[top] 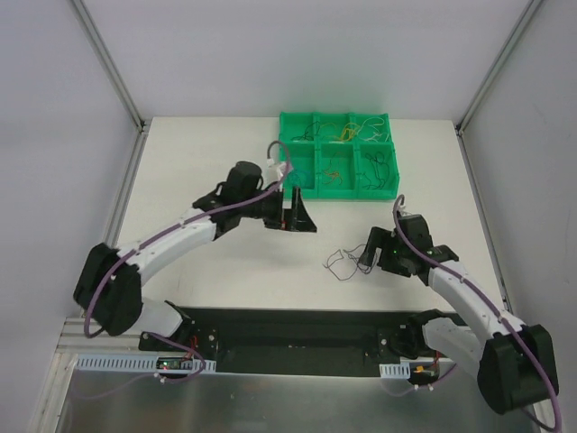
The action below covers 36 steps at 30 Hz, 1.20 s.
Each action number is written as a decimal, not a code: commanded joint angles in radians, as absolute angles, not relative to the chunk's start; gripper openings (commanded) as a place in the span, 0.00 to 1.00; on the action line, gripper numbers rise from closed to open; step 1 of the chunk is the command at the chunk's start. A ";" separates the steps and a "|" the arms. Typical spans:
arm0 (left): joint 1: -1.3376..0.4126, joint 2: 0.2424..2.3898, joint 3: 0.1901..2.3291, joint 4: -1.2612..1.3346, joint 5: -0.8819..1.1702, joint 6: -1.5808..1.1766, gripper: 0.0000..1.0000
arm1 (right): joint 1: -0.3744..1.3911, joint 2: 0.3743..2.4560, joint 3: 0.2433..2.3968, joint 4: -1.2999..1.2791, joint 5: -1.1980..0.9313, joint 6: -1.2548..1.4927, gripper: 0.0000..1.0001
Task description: Untangle the cables
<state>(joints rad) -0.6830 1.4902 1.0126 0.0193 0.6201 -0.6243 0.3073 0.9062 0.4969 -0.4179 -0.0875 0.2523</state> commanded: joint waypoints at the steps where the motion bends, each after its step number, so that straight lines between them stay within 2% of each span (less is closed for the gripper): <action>1: -0.568 1.278 0.960 -0.115 0.630 -0.502 0.96 | 0.317 1.029 0.564 -0.344 -0.190 0.166 0.90; 6: -0.506 1.132 1.050 -0.357 0.620 -0.315 0.99 | 0.354 1.179 0.604 -0.276 -0.302 0.162 0.89; 10: -0.497 1.095 1.211 -0.553 0.510 -0.187 0.99 | 0.440 1.219 0.629 -0.245 -0.246 0.204 0.88; 19: -0.495 1.178 1.440 -0.597 0.503 -0.143 0.99 | 0.563 1.302 0.683 -0.236 -0.134 0.302 0.89; 23: -0.495 1.198 1.411 -0.595 0.462 -0.130 0.99 | 0.566 1.177 0.629 -0.244 -0.032 0.339 0.93; 28: -0.495 1.174 1.293 -0.531 0.390 -0.112 0.99 | 0.569 1.092 0.609 -0.238 -0.080 0.321 0.96; 32: -0.492 1.163 1.210 -0.480 0.371 -0.115 0.99 | 0.578 1.152 0.617 -0.221 -0.107 0.322 0.96; 34: -0.492 1.144 1.178 -0.468 0.377 -0.121 0.99 | 0.627 1.201 0.662 -0.262 -0.036 0.325 0.96; 36: -0.492 1.123 1.148 -0.443 0.390 -0.120 0.99 | 0.687 1.256 0.737 -0.357 0.134 0.334 0.96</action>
